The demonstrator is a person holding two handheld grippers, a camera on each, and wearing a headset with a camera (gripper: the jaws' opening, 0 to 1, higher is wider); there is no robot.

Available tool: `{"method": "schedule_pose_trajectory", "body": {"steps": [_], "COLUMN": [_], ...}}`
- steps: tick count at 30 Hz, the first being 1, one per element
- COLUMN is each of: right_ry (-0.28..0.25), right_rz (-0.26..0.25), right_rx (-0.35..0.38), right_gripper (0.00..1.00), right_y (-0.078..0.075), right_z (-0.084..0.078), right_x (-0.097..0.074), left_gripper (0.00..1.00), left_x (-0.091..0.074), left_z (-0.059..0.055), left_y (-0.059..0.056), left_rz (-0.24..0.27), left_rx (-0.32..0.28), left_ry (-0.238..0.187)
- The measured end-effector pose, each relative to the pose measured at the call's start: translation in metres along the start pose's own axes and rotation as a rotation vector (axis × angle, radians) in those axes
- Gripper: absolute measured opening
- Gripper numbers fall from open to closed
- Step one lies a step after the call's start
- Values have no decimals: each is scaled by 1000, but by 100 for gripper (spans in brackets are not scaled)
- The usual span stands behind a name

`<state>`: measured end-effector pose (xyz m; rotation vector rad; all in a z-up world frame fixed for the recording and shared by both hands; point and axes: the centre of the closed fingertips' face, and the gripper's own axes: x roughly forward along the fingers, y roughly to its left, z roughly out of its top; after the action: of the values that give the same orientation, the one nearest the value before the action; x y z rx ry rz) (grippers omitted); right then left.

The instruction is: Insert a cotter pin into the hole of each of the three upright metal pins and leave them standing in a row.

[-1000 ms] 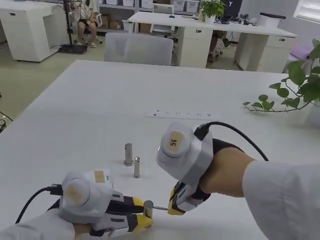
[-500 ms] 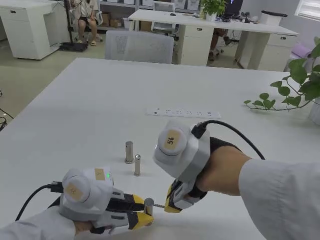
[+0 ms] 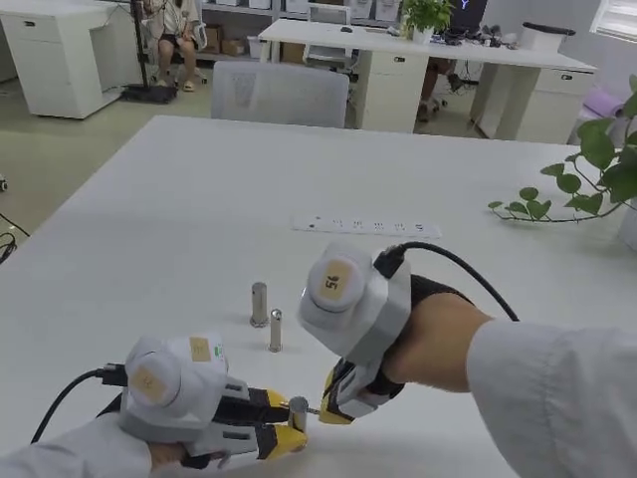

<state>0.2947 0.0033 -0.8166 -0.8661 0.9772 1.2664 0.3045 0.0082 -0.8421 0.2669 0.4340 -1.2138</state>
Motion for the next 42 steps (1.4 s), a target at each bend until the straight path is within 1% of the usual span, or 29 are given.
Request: {"method": "schedule_pose_trajectory", "body": {"steps": [16, 22, 25, 31, 38, 40, 42], "right_ry": [-17, -20, -22, -25, -42, -46, -47], "right_rz": [3, 2, 2, 6, 10, 7, 7], "right_rx": [-10, -15, -18, -12, -5, -2, 1], "right_gripper": [4, 4, 4, 5, 6, 9, 10], "right_y": [0, 0, 0, 0, 2, 1, 1], "right_z": [7, 9, 9, 8, 9, 9, 8], "right_x": [2, 4, 4, 4, 2, 2, 0], "left_gripper": [11, 11, 11, 11, 11, 11, 11], "left_x": [0, -1, -1, -1, -1, -1, -1], "left_z": [0, 0, -1, -1, -1, -1, -1], "left_y": [0, -1, -1, -1, -1, -1, -1], "left_rz": [0, 2, 4, 4, 4, 5, 6], "left_rx": [-25, -53, -63, -62, -62, -62, -61], "left_ry": [-23, -52, -60, -60, -60, -60, -59]}}
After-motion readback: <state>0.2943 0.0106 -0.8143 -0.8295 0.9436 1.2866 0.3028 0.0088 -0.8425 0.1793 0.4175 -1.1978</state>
